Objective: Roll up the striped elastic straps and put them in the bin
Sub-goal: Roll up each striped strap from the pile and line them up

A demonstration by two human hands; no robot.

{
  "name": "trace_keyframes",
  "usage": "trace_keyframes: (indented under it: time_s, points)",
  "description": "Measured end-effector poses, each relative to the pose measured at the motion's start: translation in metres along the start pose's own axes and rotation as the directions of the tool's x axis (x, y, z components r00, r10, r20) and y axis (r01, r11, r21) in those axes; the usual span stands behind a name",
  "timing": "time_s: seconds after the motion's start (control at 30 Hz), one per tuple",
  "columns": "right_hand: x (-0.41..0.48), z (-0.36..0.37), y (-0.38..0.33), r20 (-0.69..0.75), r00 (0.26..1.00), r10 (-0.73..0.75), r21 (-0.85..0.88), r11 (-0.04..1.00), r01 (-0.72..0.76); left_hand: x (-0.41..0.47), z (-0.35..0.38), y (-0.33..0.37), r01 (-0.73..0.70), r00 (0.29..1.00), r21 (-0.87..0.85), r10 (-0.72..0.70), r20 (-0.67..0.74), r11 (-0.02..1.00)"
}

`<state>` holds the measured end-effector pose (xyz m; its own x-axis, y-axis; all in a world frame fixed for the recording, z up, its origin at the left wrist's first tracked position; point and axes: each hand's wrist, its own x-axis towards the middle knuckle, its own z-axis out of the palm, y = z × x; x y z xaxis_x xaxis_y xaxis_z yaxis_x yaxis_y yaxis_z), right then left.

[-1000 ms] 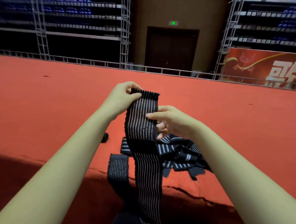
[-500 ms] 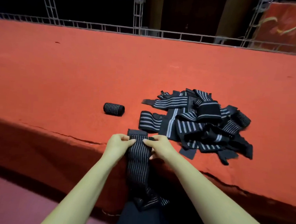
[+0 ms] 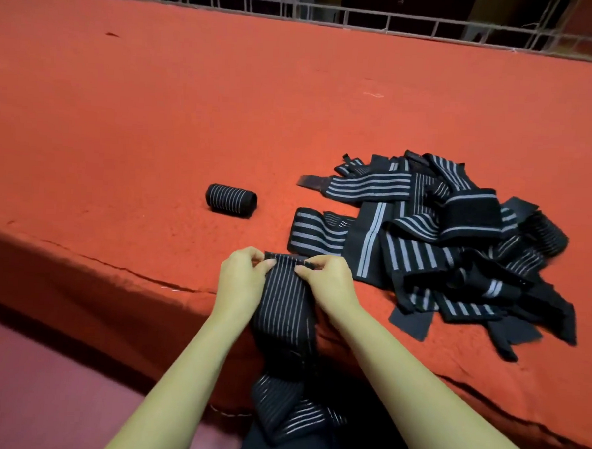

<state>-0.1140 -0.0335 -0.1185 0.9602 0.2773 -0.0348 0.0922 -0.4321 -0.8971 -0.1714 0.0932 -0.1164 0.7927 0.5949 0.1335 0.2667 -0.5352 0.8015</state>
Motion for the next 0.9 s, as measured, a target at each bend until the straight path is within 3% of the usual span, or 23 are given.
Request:
trace_keyframes:
  time_s: [0.17,0.3,0.4,0.6,0.77,0.9]
  points:
    - [-0.013,-0.017,0.001,0.044,0.993,-0.113,0.137,0.985,0.106,-0.011,-0.008,0.001,-0.023,0.995,-0.265,0.049,0.092,0.964]
    - [-0.025,-0.049,-0.003,0.025,0.984,-0.175,0.232,0.959,0.165,-0.015,0.0,0.027,-0.009,0.988,-0.55,0.092,0.123,0.835]
    - [-0.036,-0.082,-0.003,-0.066,0.964,-0.256,0.225,0.938,0.264,-0.025,0.02,0.056,0.022,0.98,-0.657,0.114,0.164,0.753]
    - [-0.064,-0.157,0.027,-0.251,0.94,-0.233,0.228,0.929,0.291,-0.069,0.077,0.12,0.071,0.957,-0.726,0.16,0.244,0.684]
    - [-0.086,-0.197,0.066,-0.343,0.928,-0.146,0.284,0.925,0.251,-0.104,0.124,0.139,0.106,0.926,-0.675,0.175,0.334,0.73]
    - [-0.091,-0.194,0.089,-0.327,0.942,-0.068,0.324,0.929,0.18,-0.105,0.137,0.128,-0.024,0.889,-0.56,0.274,0.367,0.828]
